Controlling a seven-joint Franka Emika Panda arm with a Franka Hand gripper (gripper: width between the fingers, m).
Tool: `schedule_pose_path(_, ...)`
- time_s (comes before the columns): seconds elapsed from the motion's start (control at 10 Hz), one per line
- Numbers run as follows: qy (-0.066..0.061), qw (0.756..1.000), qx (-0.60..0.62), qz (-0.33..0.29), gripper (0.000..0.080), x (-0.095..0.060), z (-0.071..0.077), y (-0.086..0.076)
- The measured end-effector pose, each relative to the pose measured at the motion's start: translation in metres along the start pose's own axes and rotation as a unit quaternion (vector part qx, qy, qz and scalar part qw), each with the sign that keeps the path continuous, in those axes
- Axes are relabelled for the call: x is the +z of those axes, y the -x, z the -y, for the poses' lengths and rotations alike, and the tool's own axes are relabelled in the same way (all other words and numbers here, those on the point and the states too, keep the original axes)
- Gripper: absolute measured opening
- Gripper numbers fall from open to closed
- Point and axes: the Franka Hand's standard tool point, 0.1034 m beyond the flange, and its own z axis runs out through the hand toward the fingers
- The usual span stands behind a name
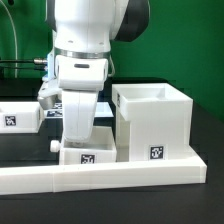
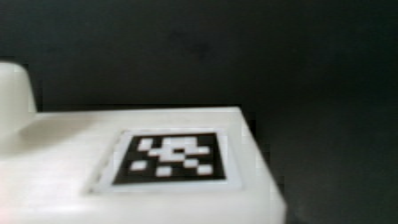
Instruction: Assemble drawer
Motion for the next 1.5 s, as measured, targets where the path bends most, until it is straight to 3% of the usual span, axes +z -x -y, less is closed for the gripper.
schedule_pose_path(0.6,-0.002,1.0,0.003,-0.002,0.0042,-0.001,0.001,0.008)
schedule_pose_path(1.1,-0.004,0.999,0.019,-0.05,0.0042,0.002,0.0,0.044)
schedule_pose_path(1.3,-0.003,0.998,0.029,-0.055,0.0042,-0.001,-0.002,0.031)
schedule_pose_path(1.5,-0.003,0.998,0.03,-0.055,0.0042,0.0,-0.001,0.032)
